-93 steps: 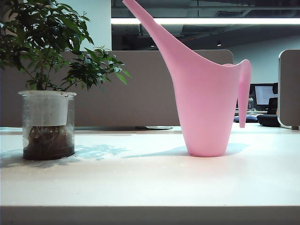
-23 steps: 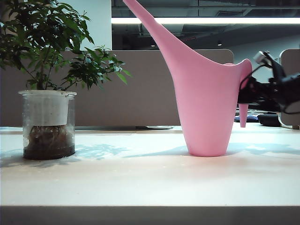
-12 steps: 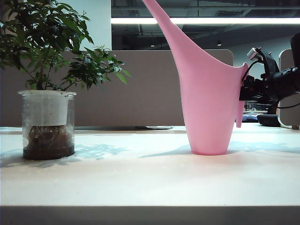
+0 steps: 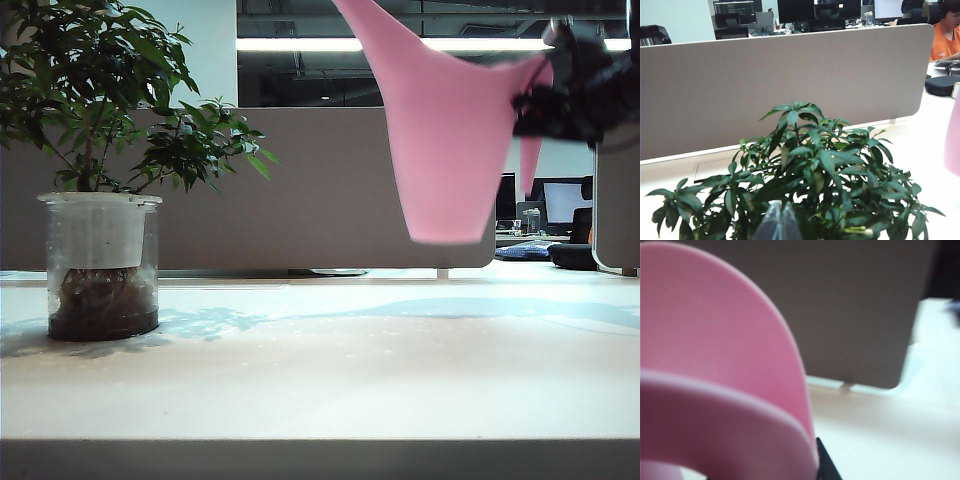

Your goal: Pick up the watering can from the table, water the potted plant, and put the can back.

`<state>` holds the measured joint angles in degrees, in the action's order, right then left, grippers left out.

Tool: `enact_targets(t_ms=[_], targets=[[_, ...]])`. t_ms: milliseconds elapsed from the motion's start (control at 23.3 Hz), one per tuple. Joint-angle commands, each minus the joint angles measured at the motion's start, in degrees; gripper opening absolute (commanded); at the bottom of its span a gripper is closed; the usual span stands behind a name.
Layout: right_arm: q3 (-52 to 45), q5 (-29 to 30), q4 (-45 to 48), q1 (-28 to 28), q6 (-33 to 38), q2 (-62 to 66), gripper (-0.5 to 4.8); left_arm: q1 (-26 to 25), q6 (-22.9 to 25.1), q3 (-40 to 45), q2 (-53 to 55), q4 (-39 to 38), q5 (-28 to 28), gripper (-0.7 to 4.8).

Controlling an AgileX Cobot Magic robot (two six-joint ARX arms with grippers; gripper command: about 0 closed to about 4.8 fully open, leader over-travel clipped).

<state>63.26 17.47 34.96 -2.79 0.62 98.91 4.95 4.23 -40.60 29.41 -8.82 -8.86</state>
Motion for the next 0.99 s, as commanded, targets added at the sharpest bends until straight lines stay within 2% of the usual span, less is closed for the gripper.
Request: enact_targets(t_ms=[43,86,172,429,558,987], targets=[[0.59,-9.07,2.08,3.69,-5.16,-5.99,0.85,0.09,-1.22,-0.09,-0.11,0.63,-0.42,-0.05],[0.72,-11.1,2.05,5.18,-8.83,-7.19,0.85,0.09,-1.7,-0.09,-0.11,0.61,-0.42,-0.05],[2.21,-16.24,0.17,9.92,-20.9,-9.05,0.85,0.09,-1.7,-0.09,-0.11,0.5,-0.44,-0.05],[7.76,-28.44,-0.28,22.01,-40.3,-9.05,0.85,0.09,-1.68,-0.09,-0.11,0.22,-1.46,-0.05],[9.68,-30.71,0.13,24.9,-47.91,-7.89,0.85,0.09,-1.68,-0.09,-0.11,0.11,-1.49,-0.05],[10.99,-33.24,-1.79,26.08,-48.24,-5.53,0.96,0.11,-1.68,-0.09,-0.44,-0.59,-1.49,-0.05]])
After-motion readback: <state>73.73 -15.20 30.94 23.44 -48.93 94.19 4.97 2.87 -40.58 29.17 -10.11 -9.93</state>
